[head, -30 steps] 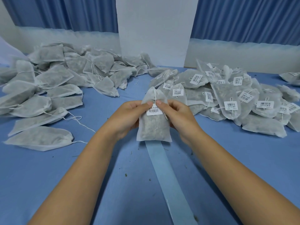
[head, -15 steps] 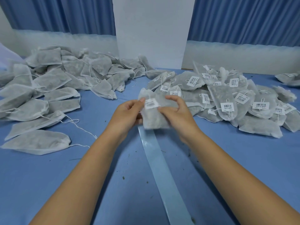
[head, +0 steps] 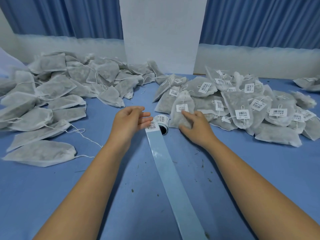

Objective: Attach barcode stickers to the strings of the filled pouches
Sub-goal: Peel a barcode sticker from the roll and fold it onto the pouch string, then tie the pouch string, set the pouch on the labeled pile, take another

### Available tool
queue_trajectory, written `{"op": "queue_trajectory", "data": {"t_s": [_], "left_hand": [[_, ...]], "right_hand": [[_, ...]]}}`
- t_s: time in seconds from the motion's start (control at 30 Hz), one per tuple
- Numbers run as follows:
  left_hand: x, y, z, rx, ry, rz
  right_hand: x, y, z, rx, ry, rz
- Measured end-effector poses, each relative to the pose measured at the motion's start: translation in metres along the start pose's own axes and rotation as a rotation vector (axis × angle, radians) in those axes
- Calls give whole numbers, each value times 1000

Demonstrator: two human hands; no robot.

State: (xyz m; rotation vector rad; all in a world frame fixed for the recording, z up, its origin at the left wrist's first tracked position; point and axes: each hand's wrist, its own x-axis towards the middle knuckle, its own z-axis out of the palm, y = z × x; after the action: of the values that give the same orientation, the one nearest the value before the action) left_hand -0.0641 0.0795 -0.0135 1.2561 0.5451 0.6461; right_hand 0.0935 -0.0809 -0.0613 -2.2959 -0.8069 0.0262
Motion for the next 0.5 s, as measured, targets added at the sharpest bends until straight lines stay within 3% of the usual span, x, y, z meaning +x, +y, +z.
{"op": "queue_trajectory", "data": {"t_s": [0.2,0.37,0.5], "left_hand": [[9,-4,-6,93,59,20],[20,-9,-12,135,85,17],[30,-12,-20,139,136,3]], "right_hand": [[2,-7,6,-52,139,9],[-1,-39,7,-24,388,-188],[22,-84,16,-18,199,-208]]}}
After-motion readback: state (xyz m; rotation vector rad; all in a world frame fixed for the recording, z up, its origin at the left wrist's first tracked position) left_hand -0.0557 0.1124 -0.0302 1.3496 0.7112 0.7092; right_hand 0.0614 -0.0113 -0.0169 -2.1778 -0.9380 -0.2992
